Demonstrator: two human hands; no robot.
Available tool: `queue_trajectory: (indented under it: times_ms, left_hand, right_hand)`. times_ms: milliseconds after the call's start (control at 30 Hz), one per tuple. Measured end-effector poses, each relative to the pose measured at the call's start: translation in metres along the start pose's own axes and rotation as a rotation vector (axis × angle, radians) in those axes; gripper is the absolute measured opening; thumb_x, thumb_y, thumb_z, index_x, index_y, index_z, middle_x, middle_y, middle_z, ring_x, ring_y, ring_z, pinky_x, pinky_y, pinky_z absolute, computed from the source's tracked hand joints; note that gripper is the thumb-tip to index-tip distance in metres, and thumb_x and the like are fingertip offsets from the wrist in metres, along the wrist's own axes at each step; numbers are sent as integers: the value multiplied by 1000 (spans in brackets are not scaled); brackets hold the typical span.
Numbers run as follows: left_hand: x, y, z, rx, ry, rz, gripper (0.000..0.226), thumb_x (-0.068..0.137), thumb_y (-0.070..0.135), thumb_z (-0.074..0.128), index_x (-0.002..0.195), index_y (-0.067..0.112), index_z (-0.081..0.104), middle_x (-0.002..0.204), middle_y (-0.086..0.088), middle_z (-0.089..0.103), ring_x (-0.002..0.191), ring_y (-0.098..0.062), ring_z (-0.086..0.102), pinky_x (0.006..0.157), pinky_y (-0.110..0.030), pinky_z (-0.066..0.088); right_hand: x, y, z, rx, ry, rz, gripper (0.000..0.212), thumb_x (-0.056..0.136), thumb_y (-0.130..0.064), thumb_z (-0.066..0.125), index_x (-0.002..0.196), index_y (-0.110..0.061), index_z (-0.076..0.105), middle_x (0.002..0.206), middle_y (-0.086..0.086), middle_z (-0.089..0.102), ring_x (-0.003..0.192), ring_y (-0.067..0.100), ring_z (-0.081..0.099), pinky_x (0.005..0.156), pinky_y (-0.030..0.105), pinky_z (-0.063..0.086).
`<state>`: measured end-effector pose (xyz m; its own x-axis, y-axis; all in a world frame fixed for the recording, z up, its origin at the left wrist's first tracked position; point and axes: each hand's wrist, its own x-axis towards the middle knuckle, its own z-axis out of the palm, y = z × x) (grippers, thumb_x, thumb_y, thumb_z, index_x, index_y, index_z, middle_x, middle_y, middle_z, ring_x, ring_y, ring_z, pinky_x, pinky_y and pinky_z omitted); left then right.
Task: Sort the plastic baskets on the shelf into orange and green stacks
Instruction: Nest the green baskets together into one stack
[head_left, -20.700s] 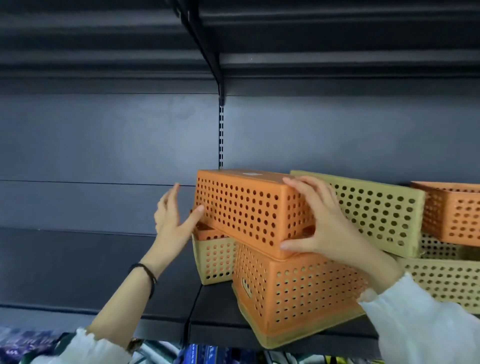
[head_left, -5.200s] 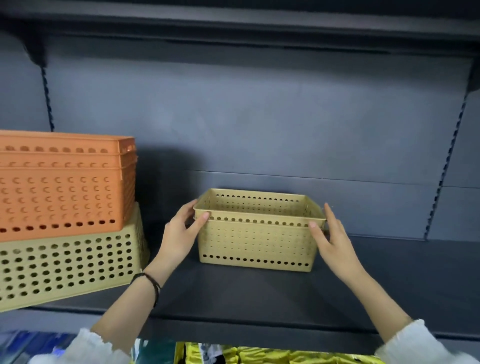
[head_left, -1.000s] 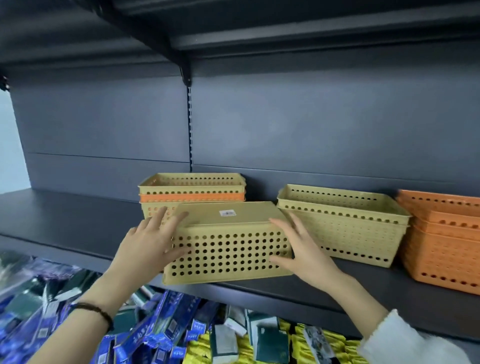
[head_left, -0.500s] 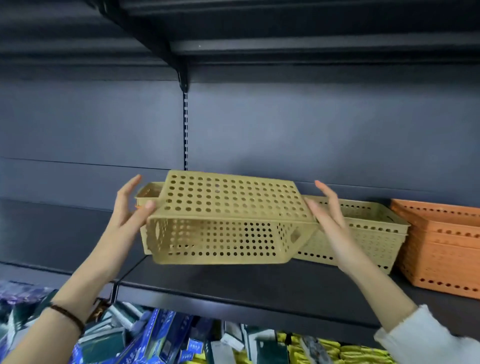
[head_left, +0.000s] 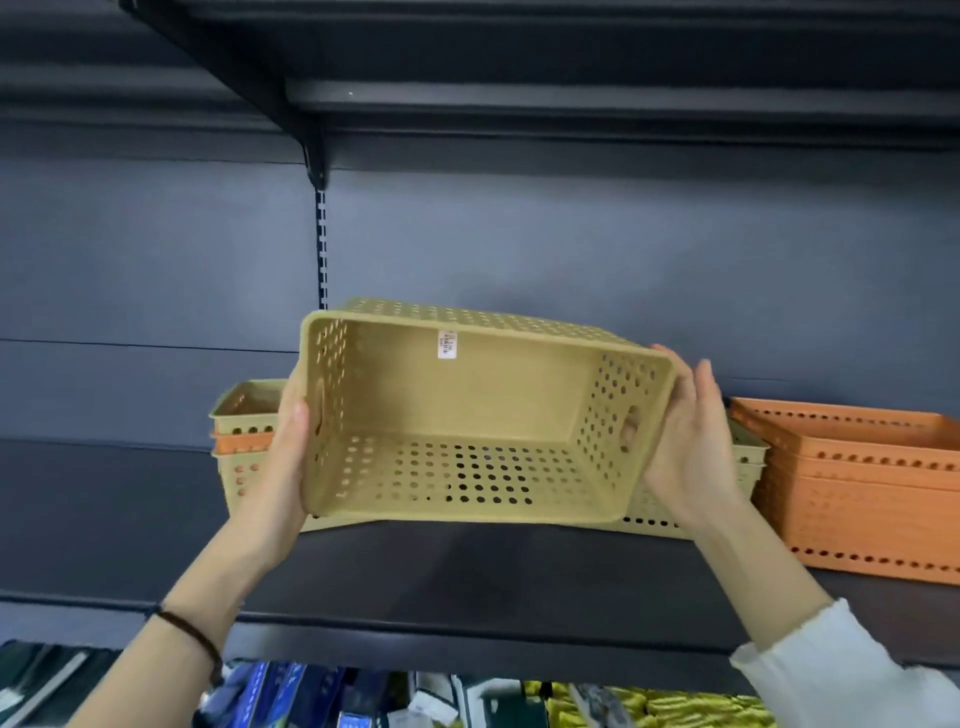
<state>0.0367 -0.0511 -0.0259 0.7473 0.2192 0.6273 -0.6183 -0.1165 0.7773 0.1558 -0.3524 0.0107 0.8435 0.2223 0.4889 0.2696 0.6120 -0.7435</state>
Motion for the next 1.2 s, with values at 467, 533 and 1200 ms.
queue_trajectory:
  times_ms: [467, 533, 1200]
  left_hand:
    - [89, -17, 100, -321, 47, 35, 49, 91, 27, 55, 139, 32, 43, 117, 6, 67, 94, -14, 64, 69, -31, 55]
    - [102, -28, 113, -252, 4, 71, 71, 77, 47, 70, 140, 30, 43, 133, 2, 58, 108, -17, 61, 75, -32, 55]
    - [151, -101, 183, -56, 35, -82, 30, 88, 44, 57, 113, 29, 60, 102, 11, 69, 101, -10, 61, 88, -30, 46]
  right_hand:
    - [42, -50, -75, 17, 23, -197, 57, 87, -62, 36, 141, -46, 41, 140, -6, 55, 128, 17, 53, 109, 48, 34]
    - [58, -56, -89, 77, 87, -213, 51, 93, -59, 33, 142, -45, 41, 141, -3, 55, 125, 17, 56, 108, 46, 37]
    - [138, -60, -146, -429, 386, 103, 40, 95, -43, 48, 128, -21, 47, 127, 3, 53, 109, 18, 59, 83, 34, 50]
